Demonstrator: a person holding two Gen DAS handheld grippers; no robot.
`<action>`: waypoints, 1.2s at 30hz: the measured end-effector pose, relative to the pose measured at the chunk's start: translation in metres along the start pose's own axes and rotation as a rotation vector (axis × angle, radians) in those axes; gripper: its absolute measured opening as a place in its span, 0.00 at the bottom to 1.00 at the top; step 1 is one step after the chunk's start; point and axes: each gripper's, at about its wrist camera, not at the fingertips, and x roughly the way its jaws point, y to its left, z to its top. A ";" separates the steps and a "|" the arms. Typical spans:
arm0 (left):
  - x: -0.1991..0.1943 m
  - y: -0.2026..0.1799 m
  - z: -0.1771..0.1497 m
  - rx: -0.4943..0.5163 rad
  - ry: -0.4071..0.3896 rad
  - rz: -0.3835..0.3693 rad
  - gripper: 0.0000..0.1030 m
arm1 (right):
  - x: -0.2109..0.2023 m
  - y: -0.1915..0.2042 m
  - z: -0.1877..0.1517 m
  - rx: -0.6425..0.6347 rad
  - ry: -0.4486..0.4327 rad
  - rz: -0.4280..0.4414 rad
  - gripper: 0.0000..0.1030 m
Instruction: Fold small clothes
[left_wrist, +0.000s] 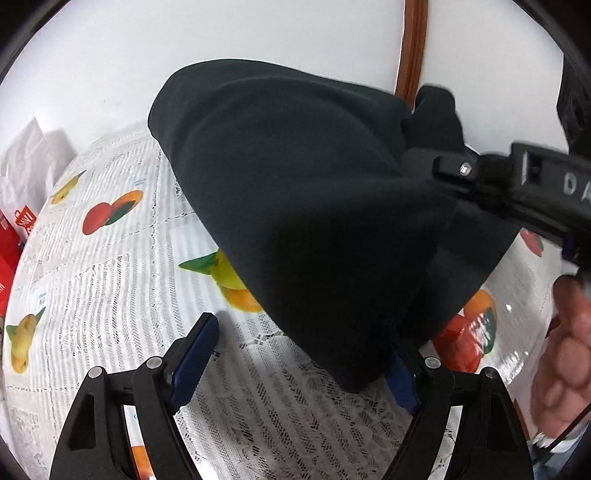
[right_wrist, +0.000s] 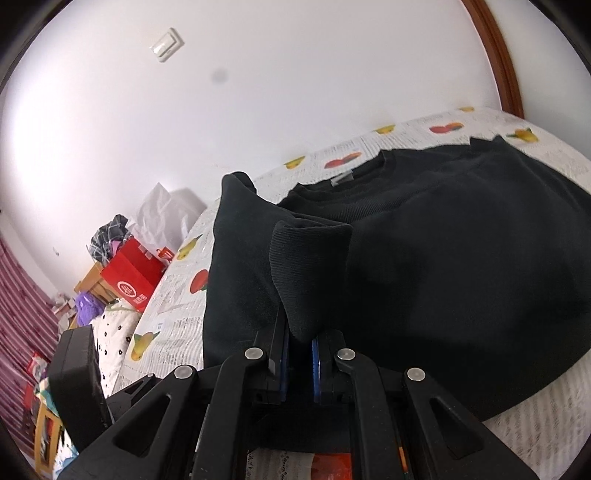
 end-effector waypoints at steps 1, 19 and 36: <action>0.001 0.001 0.001 -0.003 -0.001 0.003 0.81 | -0.002 0.000 0.001 -0.007 -0.004 0.001 0.08; -0.005 0.008 0.002 -0.019 -0.013 0.009 0.80 | -0.015 -0.057 -0.019 0.004 0.028 -0.086 0.14; 0.001 -0.015 0.026 -0.036 -0.026 -0.037 0.53 | 0.010 -0.050 0.024 -0.031 0.066 -0.019 0.41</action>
